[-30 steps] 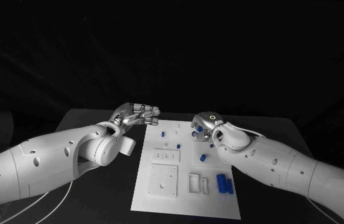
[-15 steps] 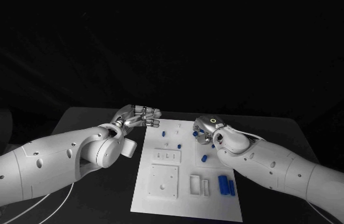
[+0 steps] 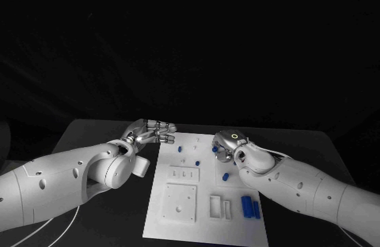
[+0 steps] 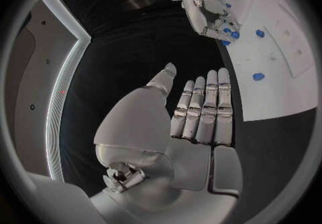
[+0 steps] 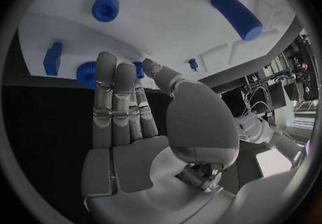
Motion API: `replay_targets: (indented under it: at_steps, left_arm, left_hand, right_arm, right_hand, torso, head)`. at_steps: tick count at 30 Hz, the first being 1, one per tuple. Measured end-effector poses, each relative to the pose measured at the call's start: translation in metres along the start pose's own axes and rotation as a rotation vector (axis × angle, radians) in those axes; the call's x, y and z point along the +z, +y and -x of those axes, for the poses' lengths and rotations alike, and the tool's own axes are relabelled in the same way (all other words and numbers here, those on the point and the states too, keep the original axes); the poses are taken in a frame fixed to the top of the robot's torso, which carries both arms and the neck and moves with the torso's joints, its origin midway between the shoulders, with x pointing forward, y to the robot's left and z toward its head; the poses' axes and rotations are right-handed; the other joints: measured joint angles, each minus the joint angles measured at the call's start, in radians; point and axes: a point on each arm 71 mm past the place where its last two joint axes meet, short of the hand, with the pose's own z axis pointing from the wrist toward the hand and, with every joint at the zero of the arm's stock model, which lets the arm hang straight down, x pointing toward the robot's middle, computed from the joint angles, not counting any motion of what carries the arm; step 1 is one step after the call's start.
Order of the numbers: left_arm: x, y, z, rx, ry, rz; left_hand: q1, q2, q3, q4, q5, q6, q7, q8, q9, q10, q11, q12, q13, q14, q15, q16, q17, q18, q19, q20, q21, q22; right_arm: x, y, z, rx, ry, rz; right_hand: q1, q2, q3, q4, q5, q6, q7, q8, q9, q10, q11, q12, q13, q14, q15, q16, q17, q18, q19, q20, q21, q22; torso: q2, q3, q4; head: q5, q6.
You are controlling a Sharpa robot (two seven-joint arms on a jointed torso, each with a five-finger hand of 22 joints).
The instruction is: Assemble the parts on the task board
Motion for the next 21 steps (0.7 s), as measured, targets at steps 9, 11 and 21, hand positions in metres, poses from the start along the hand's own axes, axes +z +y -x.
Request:
replay_targets:
  at_steps: [9, 11, 21]
  left_arm:
    - [0.0002, 0.0002, 0.0002, -0.001, -0.001, 0.002]
    - [0.0003, 0.0004, 0.0007, -0.001, -0.002, 0.002]
    - [0.0008, 0.0015, 0.0029, -0.007, -0.008, 0.012]
  left_hand:
    - [0.0, 0.0, 0.0, 0.0, 0.0, 0.0, 0.0, 0.0, 0.0, 0.0, 0.0, 0.0, 0.0, 0.0, 0.0, 0.0, 0.0, 0.0, 0.0, 0.0, 0.0, 0.0]
    - [0.0, 0.0, 0.0, 0.0, 0.0, 0.0, 0.0, 0.0, 0.0, 0.0, 0.0, 0.0, 0.0, 0.0, 0.0, 0.0, 0.0, 0.0, 0.0, 0.0, 0.0, 0.0]
    - [0.0, 0.0, 0.0, 0.0, 0.0, 0.0, 0.0, 0.0, 0.0, -0.003, -0.003, 0.0, 0.0, 0.0, 0.0, 0.0, 0.001, 0.0, 0.0, 0.0, 0.0, -0.003]
  right_arm:
    - [0.0013, 0.0018, -0.0005, 0.002, -0.003, 0.0]
    - [0.0016, 0.0018, -0.0001, 0.003, -0.006, 0.0]
    - [0.0023, 0.002, 0.0018, 0.011, -0.03, -0.004]
  right_hand:
    - [-0.018, 0.018, 0.007, 0.016, -0.004, 0.008, -0.007, 0.0, 0.003, 0.011, -0.007, 0.0, 0.0, 0.0, 0.0, 0.0, 0.0, 0.0, 0.008, 0.0, -0.027, 0.027]
    - [-0.016, 0.022, 0.011, 0.019, -0.004, 0.022, -0.007, 0.0, 0.005, 0.024, -0.009, 0.0, 0.0, 0.0, 0.0, 0.005, 0.0, 0.0, 0.012, -0.004, -0.027, 0.033]
    - [-0.015, 0.071, 0.023, 0.006, -0.031, 0.067, -0.019, 0.001, 0.018, 0.076, -0.028, -0.002, 0.0, -0.006, -0.011, 0.013, 0.006, -0.006, 0.007, -0.011, -0.028, 0.087]
  torso:
    - [0.008, -0.0006, -0.0004]
    - [0.01, -0.0008, -0.0003]
    - [0.016, -0.0024, -0.0007]
  head:
    - [0.002, 0.007]
    - [0.002, 0.008]
    - [0.005, 0.01]
